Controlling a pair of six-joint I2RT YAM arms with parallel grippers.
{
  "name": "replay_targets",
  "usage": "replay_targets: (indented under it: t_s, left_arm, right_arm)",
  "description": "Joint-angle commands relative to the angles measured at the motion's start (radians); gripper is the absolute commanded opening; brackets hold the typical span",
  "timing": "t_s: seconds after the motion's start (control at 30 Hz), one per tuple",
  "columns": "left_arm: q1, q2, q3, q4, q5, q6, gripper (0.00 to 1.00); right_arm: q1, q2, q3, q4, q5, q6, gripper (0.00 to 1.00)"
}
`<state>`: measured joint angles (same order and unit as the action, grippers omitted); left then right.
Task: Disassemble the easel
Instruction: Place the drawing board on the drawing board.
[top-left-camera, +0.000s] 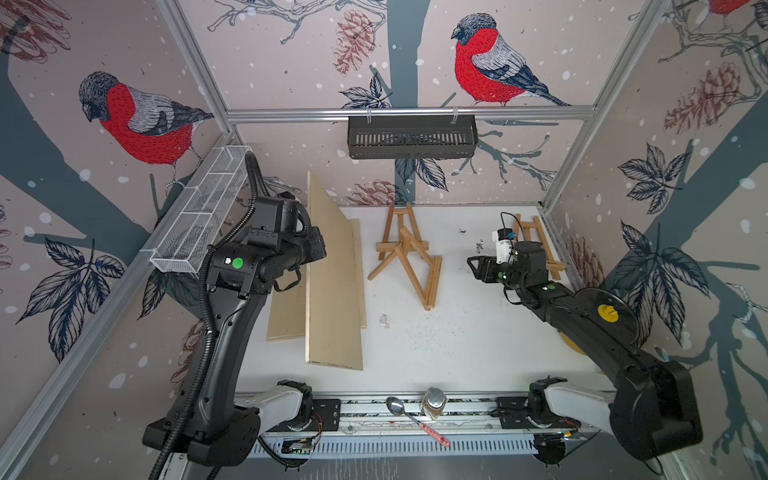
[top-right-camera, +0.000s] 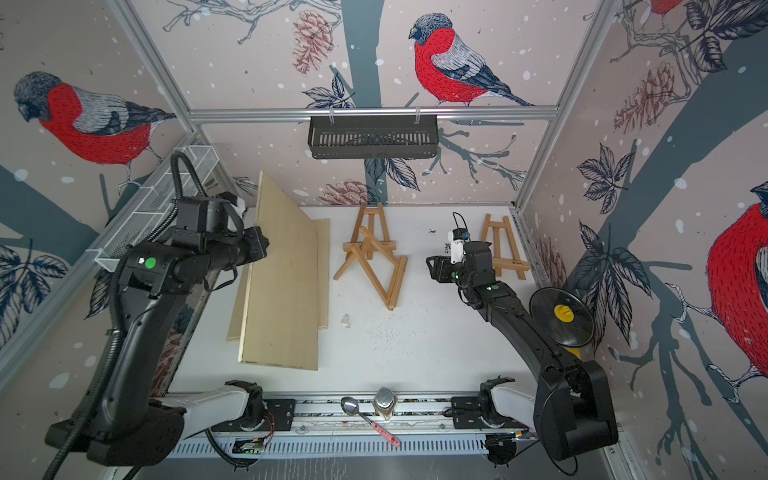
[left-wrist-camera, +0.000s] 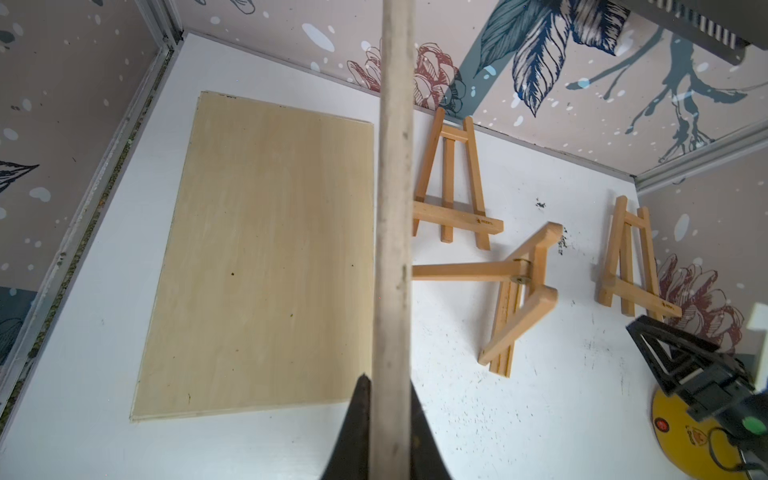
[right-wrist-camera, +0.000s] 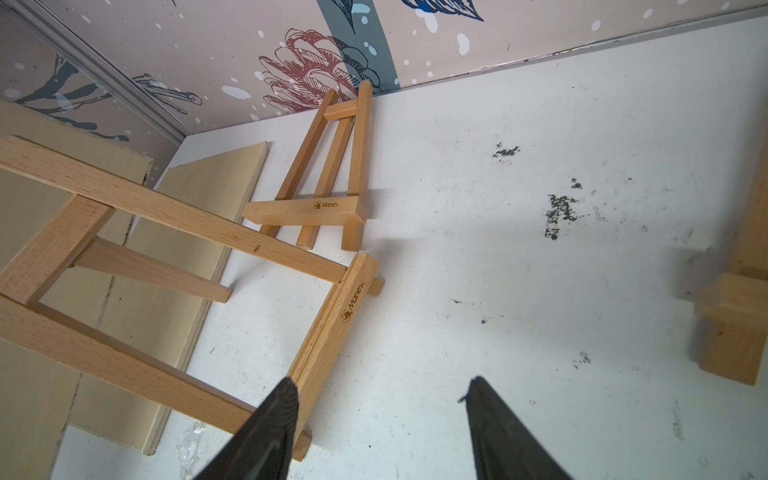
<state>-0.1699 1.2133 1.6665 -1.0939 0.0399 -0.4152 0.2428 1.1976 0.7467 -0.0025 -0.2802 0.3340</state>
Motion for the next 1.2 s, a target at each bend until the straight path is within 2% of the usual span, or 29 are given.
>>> replay_targets:
  t_s: [0.0,0.27,0.57,0.77,1.17]
  left_arm:
    - [0.137,0.023,-0.059,0.27,0.325,0.126,0.0]
    - [0.315,0.14,-0.166,0.414,0.651,0.244,0.0]
    - [0.497,0.31,-0.181,0.441,0.912,0.288,0.0]
    - [0.523,0.368,-0.278,0.519,0.942,0.295,0.0]
    - [0.626,0.426,-0.405,0.689,0.879,0.263,0.0]
  right_arm:
    - [0.003,-0.006,0.003,0.003,0.016,-0.017,0.66]
    - [0.013,0.015,0.021,-0.003,0.028,-0.018,0.66]
    - [0.031,0.051,0.046,-0.009,0.048,-0.021,0.66]
    - [0.038,0.085,0.06,-0.015,0.054,-0.029,0.66]
    - [0.039,0.122,0.063,-0.009,0.056,-0.034,0.66]
